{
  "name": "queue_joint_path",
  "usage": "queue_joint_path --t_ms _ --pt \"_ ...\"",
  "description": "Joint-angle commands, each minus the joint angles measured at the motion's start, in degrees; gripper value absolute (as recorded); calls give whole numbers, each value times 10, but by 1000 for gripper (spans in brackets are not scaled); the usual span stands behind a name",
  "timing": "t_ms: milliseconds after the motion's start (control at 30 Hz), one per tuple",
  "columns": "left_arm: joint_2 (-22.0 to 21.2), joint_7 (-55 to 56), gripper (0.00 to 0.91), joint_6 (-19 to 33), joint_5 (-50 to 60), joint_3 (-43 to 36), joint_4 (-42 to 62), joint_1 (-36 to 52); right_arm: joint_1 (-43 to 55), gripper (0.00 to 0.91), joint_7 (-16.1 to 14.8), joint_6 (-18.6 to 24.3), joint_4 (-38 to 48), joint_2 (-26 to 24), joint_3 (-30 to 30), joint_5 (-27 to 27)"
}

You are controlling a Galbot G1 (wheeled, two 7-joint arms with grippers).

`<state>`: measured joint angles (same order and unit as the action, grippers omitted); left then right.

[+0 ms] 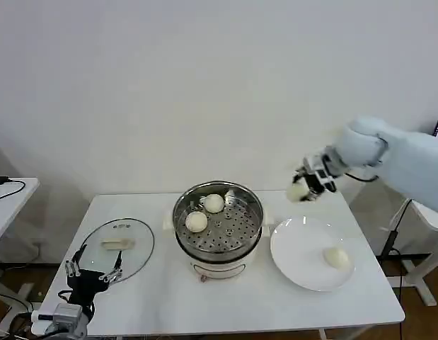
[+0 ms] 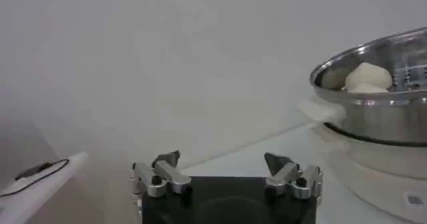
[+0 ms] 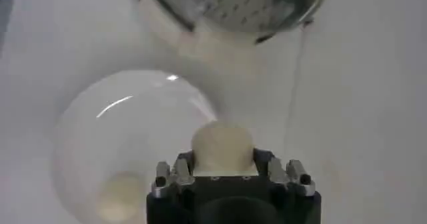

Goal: Take steamed baozi put them in steamer then cover it.

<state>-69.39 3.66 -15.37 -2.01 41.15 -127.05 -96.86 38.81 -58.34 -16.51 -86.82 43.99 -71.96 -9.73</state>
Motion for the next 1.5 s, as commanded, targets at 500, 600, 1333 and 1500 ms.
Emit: queue_joint_path --t_ms 500,600,1333,1500 --pt "-5 -1 907 -6 -1 25 -5 -9 -55 595 -6 90 30 255 -32 49" --pt "-8 -1 907 -5 -1 27 -6 -11 -63 595 -8 120 21 253 -37 57" --pt "-14 -1 907 -3 -2 34 -1 -13 -82 595 -20 174 5 230 -51 91" --pt "-14 -1 907 -3 -1 32 0 -11 -82 595 -23 177 4 224 -52 95"
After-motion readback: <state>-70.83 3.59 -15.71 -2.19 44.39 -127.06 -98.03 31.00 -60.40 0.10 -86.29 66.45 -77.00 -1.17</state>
